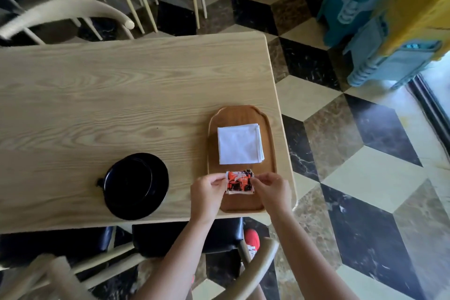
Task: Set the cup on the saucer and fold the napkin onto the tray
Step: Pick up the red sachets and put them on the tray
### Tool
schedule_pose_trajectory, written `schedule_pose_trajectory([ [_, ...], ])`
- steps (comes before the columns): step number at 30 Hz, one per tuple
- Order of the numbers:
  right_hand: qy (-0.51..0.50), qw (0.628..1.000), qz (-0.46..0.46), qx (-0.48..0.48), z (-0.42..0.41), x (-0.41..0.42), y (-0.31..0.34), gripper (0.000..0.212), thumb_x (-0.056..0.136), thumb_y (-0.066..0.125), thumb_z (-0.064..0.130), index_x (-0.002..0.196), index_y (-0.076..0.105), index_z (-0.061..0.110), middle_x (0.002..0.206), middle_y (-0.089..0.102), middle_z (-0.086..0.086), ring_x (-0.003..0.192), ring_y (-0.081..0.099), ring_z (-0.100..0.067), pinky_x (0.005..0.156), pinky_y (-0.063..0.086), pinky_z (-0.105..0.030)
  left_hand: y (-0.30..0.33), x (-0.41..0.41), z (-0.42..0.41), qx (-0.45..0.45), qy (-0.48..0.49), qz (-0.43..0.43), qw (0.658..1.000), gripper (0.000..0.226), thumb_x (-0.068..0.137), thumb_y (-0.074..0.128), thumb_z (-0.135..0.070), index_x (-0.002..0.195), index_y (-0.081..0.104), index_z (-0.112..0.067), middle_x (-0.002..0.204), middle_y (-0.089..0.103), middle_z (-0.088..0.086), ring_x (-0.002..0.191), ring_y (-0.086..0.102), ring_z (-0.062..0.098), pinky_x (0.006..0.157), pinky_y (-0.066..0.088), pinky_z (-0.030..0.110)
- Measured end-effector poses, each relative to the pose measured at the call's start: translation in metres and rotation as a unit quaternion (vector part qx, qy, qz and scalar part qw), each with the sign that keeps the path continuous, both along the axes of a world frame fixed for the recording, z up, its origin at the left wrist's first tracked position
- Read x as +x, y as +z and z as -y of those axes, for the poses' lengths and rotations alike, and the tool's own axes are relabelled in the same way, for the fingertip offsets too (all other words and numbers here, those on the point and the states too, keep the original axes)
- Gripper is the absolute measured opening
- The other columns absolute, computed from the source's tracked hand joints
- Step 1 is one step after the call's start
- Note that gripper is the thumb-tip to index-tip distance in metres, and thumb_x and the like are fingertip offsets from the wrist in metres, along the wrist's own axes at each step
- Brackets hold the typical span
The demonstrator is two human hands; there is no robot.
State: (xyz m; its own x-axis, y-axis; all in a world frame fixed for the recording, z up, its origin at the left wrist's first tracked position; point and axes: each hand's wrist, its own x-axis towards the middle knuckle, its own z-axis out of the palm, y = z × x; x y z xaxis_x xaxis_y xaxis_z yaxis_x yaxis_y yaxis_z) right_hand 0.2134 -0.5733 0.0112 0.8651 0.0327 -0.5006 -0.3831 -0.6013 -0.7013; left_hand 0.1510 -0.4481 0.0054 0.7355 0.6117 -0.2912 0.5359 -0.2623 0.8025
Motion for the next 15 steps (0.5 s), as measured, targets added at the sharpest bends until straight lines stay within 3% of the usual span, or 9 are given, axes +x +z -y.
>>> schedule_pose_trajectory([
  [3,0.007,0.998,0.019,-0.056,-0.002,-0.001,-0.009,0.005,0.080,0.067,0.030,0.077,0.067,0.026,0.071,0.065,0.010,0.072,0.061,-0.012,0.074,0.050,-0.032,-0.008,0.002,0.005,0.013,0.000,0.005,1.000,0.014,0.081,0.066,-0.007,0.093,0.074,-0.007,0.088,0.075,0.006,0.072,0.064,0.006,0.067,0.044,0.003],
  [6,0.020,0.995,0.034,-0.090,-0.001,-0.004,-0.014,0.009,0.082,0.064,0.035,0.075,0.064,0.030,0.067,0.060,0.015,0.074,0.060,-0.013,0.091,0.045,-0.042,-0.013,0.003,0.010,0.032,0.004,0.004,0.999,0.014,0.081,0.065,-0.004,0.093,0.073,-0.004,0.087,0.074,0.007,0.071,0.062,0.006,0.064,0.042,0.000],
  [8,0.022,0.993,0.046,-0.110,-0.001,-0.003,-0.017,0.012,0.084,0.062,0.038,0.080,0.067,0.027,0.071,0.064,0.012,0.072,0.056,-0.012,0.093,0.037,-0.034,-0.017,0.003,0.012,0.050,0.010,0.010,0.999,0.015,0.081,0.064,-0.003,0.094,0.073,-0.005,0.088,0.074,0.008,0.074,0.064,0.010,0.069,0.047,0.009],
  [11,0.032,0.988,0.052,-0.140,-0.001,-0.001,-0.018,0.018,0.086,0.058,0.040,0.086,0.068,0.025,0.074,0.065,0.011,0.068,0.051,-0.010,0.082,0.023,-0.029,-0.022,0.004,0.015,0.070,0.014,0.018,0.997,0.015,0.081,0.065,-0.002,0.094,0.072,-0.006,0.089,0.073,0.009,0.080,0.066,0.018,0.075,0.053,0.029],
  [15,0.044,0.984,0.058,-0.164,0.000,0.000,-0.020,0.020,0.087,0.057,0.040,0.087,0.068,0.024,0.081,0.071,0.007,0.065,0.050,-0.010,0.079,0.022,-0.027,-0.025,0.003,0.017,0.084,0.001,0.024,0.996,0.017,0.081,0.064,-0.003,0.096,0.072,-0.007,0.089,0.072,0.008,0.076,0.064,0.017,0.073,0.053,0.030],
])
